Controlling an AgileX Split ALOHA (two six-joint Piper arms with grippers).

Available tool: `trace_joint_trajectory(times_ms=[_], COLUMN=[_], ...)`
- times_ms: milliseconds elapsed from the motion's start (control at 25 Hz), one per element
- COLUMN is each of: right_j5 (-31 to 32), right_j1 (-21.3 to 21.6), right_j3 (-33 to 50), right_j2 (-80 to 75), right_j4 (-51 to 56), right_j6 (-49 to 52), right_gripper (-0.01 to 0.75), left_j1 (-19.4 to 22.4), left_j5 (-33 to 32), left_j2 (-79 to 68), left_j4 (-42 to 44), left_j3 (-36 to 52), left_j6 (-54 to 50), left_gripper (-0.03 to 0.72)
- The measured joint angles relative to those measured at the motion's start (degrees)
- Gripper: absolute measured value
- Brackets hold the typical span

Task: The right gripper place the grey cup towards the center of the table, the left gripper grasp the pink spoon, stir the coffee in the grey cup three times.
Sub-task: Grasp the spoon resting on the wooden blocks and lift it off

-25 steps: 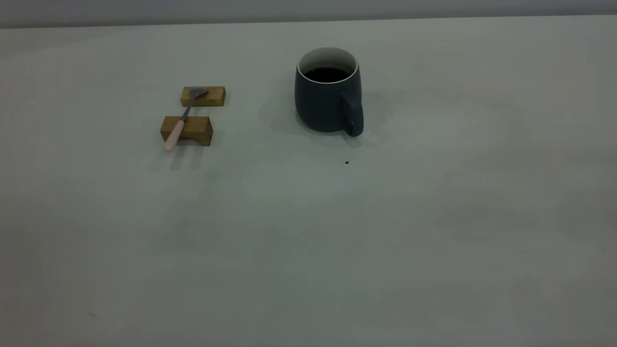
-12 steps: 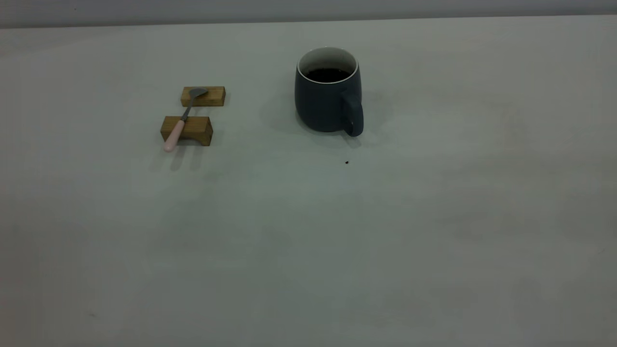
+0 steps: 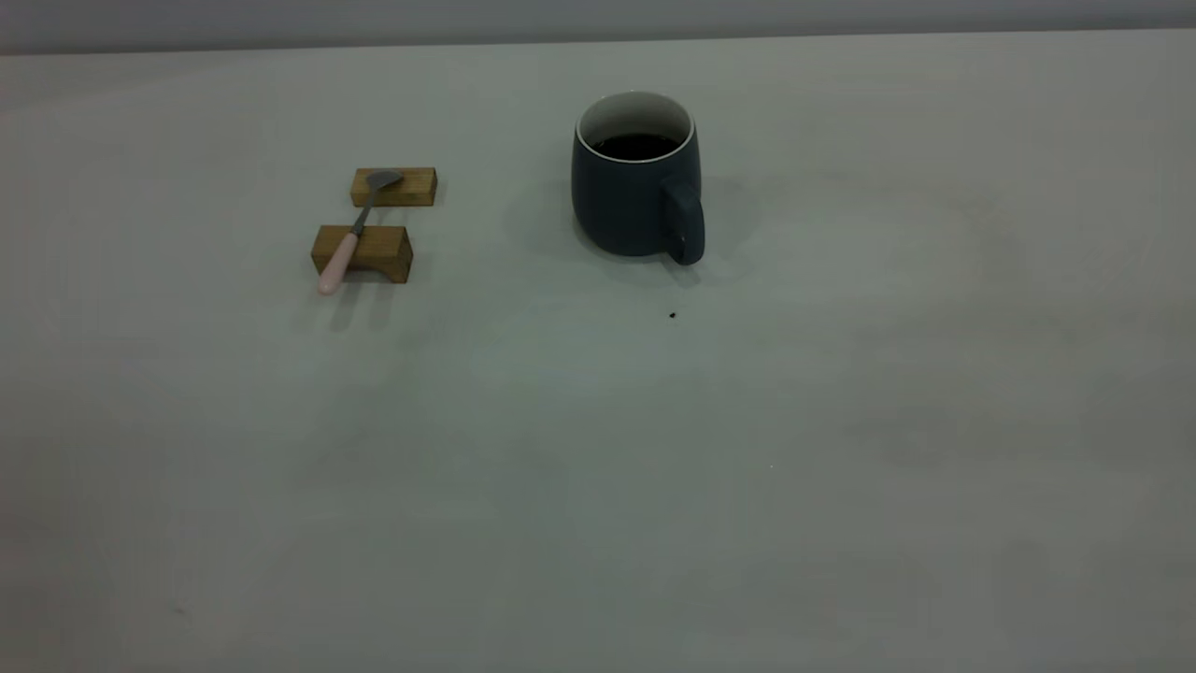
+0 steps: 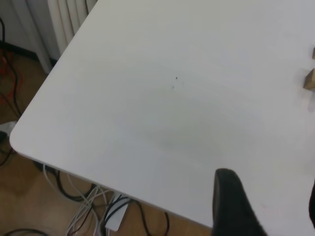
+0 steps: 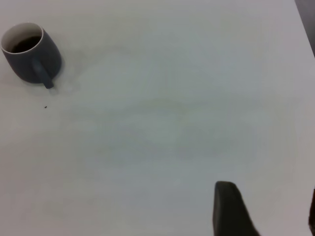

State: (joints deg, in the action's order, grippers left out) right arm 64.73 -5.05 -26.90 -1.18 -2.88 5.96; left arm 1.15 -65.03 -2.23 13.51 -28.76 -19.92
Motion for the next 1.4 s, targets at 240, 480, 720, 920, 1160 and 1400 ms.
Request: trace_joint_trajectory(times_ms=[240,480,720,920,1160,1400], right_j5=[0.0,0.0,0.0,0.0,0.0,0.0], right_j1=[0.0,0.0,0.0,0.0,0.0,0.0], right_j3=[0.0,0.0,0.0,0.0,0.0,0.0], right_j2=[0.0,0.0,0.0,0.0,0.0,0.0], right_j4=[0.0,0.0,0.0,0.0,0.0,0.0], right_j6=[0.0,0.0,0.0,0.0,0.0,0.0], right_gripper=[0.378,0.339,0.290,0.248,0.240,0.240], left_j1=[0.0,0.0,-0.7,-6.1,-11.3,-13.8], left_j5=[5.1,10.6,17.4,21.7,24.5,25.6], left_j2=[-19.5,-45.1,-69.2,-87.8,-107.2,-119.4], left_j4=[-0.2,-6.0,-9.5,-9.6,-10.2,-12.6], left_j3=[-5.0,-13.4,-21.1,-28.0,-39.2,-48.7], left_j6=[2.7,8.0,10.1,9.6,7.6,7.2], left_gripper=[0.536,0.553,0.554,0.554,0.554,0.554])
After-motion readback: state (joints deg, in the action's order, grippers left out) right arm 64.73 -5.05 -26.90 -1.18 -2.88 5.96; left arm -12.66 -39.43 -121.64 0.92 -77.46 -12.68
